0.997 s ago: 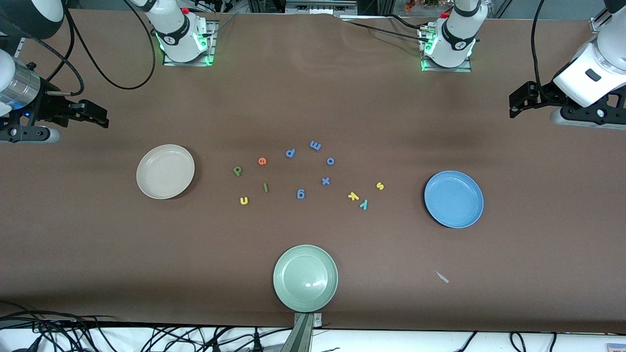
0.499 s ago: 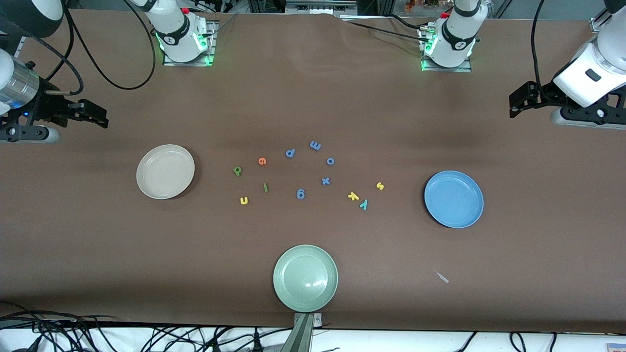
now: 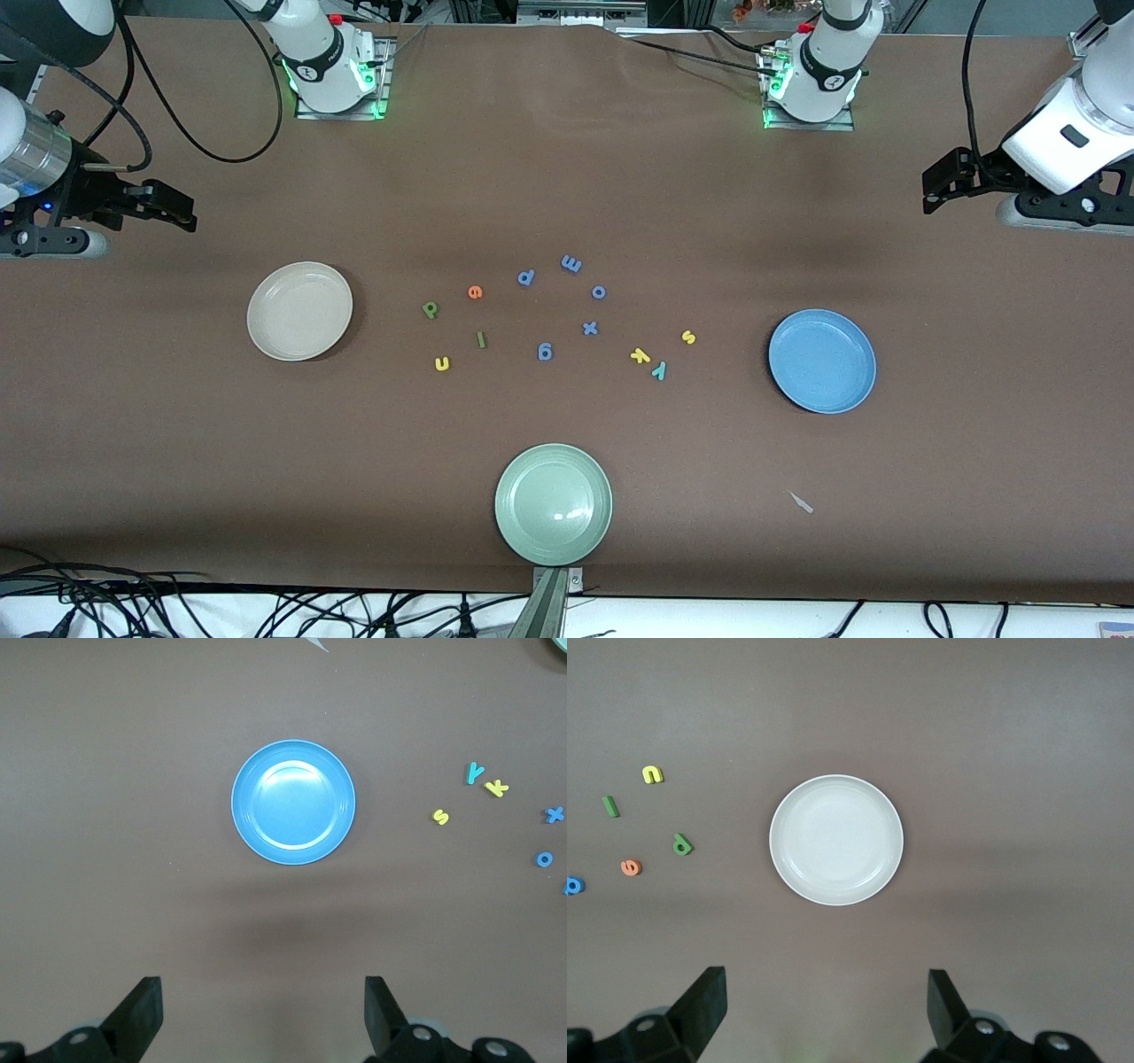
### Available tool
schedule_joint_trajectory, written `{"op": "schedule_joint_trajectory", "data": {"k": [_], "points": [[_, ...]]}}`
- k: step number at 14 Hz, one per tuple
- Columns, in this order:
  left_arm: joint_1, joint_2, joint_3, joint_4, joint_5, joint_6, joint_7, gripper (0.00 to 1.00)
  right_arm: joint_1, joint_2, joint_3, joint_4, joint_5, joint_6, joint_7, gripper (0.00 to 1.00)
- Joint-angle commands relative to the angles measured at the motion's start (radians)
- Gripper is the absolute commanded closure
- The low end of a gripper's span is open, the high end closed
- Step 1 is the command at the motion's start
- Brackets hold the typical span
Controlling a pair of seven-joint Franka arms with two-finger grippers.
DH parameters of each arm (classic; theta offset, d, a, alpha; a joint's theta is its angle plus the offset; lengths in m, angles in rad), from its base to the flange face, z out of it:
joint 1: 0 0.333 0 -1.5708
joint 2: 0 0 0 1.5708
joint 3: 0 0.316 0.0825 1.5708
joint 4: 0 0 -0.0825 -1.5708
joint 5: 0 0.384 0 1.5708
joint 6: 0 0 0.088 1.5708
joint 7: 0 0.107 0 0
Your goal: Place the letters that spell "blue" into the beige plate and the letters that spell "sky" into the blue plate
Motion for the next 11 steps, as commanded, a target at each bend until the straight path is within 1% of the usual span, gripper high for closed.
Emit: {"op": "schedule_joint_trajectory", "data": {"k": [1, 11], "points": [[0.000, 0.010, -0.006, 0.027, 0.028, -0.022, -0.013, 0.00, -0.002, 0.011, 0.002, 0.028, 0.018, -0.023, -0.005, 0.00], [0.000, 0.010, -0.006, 0.027, 0.028, -0.022, -0.013, 0.00, -0.001, 0.013, 0.002, 0.028, 0.018, -0.023, 0.003, 0.00]]}}
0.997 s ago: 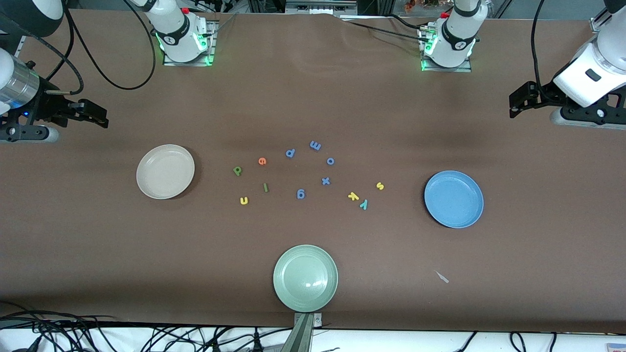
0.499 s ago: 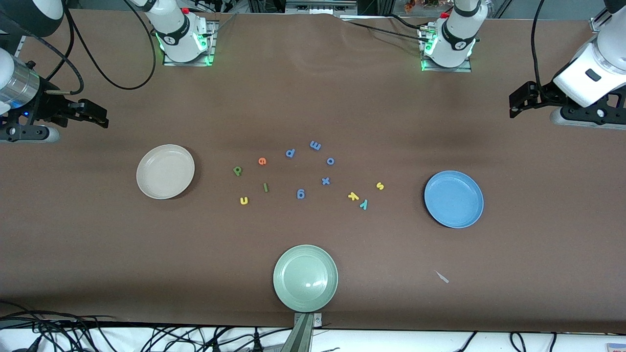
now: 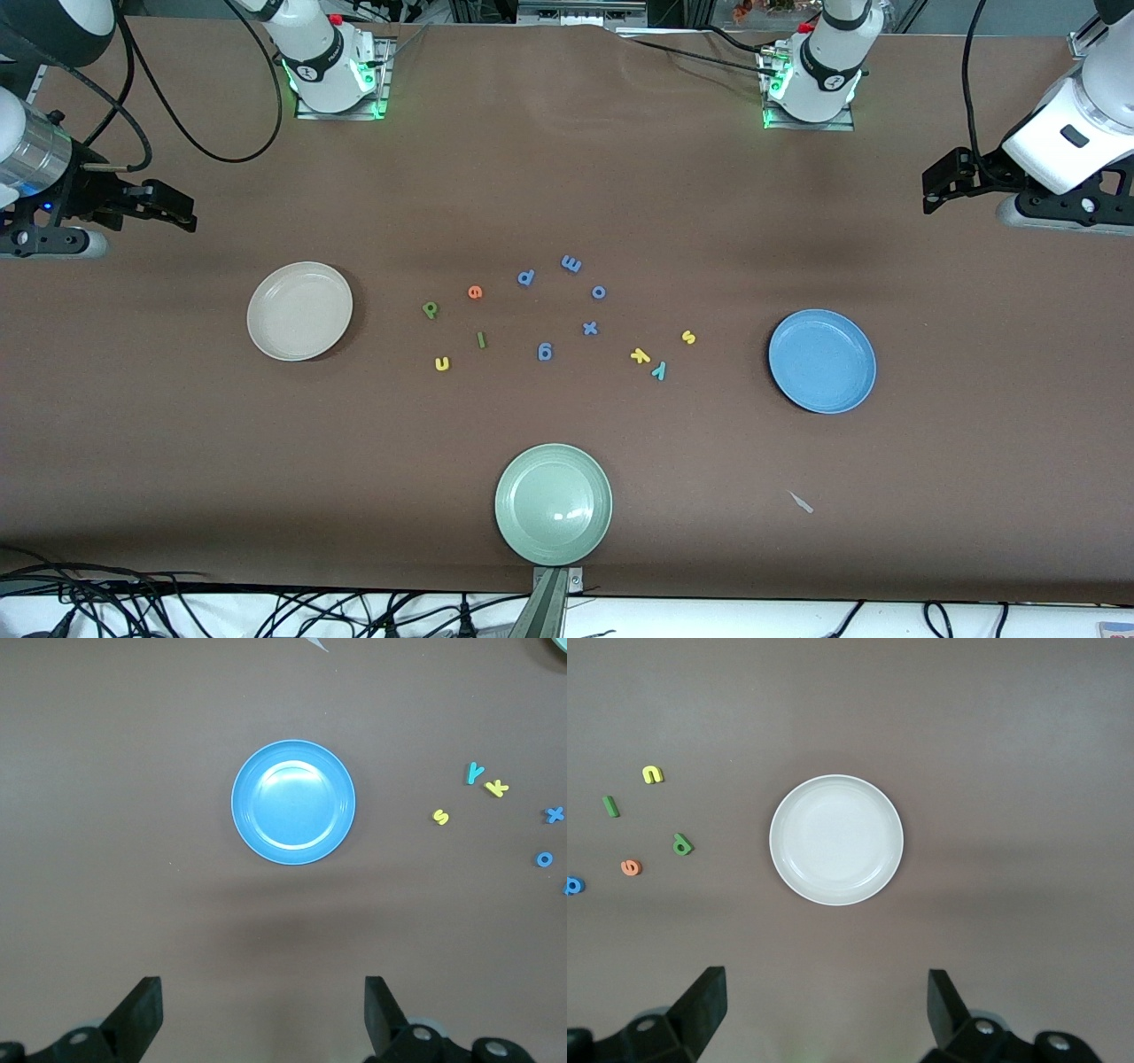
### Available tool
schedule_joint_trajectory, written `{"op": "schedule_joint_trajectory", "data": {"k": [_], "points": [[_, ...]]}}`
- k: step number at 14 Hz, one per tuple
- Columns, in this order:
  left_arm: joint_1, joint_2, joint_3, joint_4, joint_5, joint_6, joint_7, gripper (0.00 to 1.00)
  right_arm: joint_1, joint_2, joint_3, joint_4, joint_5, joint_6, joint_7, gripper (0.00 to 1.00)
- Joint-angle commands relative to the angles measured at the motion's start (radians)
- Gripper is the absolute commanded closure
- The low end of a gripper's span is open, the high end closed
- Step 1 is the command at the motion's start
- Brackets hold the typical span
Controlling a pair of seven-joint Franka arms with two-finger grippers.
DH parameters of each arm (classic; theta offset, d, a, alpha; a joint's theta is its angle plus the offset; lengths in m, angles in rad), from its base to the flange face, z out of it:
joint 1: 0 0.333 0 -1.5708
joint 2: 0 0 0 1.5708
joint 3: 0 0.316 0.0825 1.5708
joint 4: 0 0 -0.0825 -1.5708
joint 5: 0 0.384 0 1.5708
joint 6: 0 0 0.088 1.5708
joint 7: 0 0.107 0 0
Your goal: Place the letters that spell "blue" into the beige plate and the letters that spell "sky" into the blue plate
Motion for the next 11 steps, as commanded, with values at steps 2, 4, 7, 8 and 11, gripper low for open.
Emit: {"op": "schedule_joint_trajectory", "data": {"k": [2, 4, 7, 8, 11], "points": [[0.000, 0.010, -0.006, 0.027, 0.028, -0.022, -0.013, 0.00, 0.004, 0.013, 0.003, 0.025, 0.018, -0.025, 0.005, 0.00], [0.000, 0.010, -0.006, 0.027, 0.028, -0.022, -0.013, 0.00, 0.002, 0.013, 0.000, 0.024, 0.018, -0.023, 0.005, 0.00], [0.000, 0.010, -0.006, 0.027, 0.028, -0.022, -0.013, 0.00, 0.002, 0.023, -0.001, 0.024, 0.018, -0.016, 0.002, 0.00], [0.000, 0.010, -0.006, 0.027, 0.028, -0.022, -0.013, 0.00, 0.002, 0.027, -0.001, 0.024, 0.018, -0.016, -0.002, 0.00], [0.000, 0.010, -0.006, 0.027, 0.028, -0.022, -0.013, 0.00, 0.002, 0.028, -0.001, 0.025, 0.019, -0.006, 0.010, 0.00]]}}
